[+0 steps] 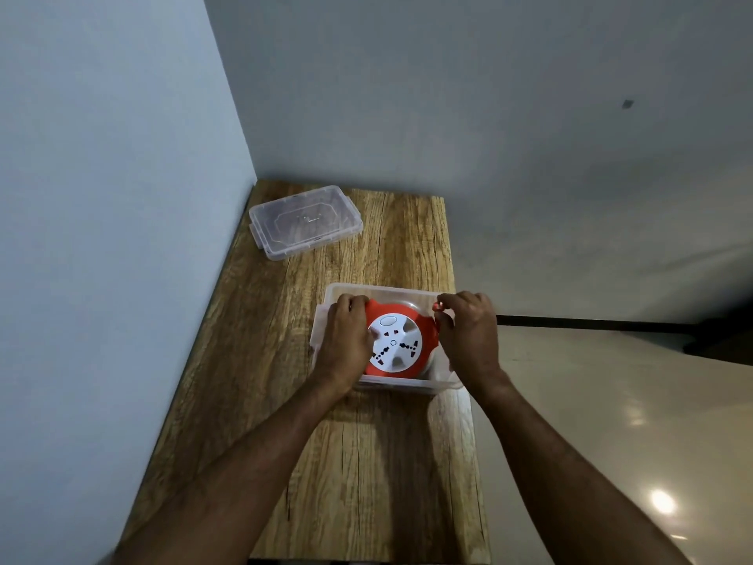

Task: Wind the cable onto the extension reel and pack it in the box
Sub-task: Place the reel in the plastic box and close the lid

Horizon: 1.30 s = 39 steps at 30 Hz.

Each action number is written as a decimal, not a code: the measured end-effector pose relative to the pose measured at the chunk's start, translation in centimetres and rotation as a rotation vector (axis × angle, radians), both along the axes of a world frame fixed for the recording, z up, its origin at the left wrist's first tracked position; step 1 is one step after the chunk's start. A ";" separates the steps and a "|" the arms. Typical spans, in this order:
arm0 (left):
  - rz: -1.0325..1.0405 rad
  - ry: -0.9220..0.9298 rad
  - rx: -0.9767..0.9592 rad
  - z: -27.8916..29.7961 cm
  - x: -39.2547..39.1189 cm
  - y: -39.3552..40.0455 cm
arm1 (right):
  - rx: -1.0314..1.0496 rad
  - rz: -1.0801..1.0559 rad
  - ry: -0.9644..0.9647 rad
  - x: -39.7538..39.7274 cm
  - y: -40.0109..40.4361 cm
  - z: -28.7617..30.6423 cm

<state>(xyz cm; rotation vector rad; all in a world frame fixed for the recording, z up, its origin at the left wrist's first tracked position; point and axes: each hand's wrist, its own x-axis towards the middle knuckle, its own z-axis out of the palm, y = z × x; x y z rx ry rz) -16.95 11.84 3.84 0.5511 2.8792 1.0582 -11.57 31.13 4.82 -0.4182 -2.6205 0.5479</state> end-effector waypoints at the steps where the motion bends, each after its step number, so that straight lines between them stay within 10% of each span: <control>1: -0.015 0.009 -0.006 0.1 -0.1 0.0 | -0.004 0.001 -0.001 0.0 0.0 0.0; 15: -0.129 0.076 -0.049 0.7 -1.2 0.3 | -0.046 -0.018 -0.056 1.1 -0.2 -1.5; 39: 0.307 0.330 -0.301 3.7 -8.7 -6.6 | 0.028 0.211 -0.122 -8.8 -0.8 1.4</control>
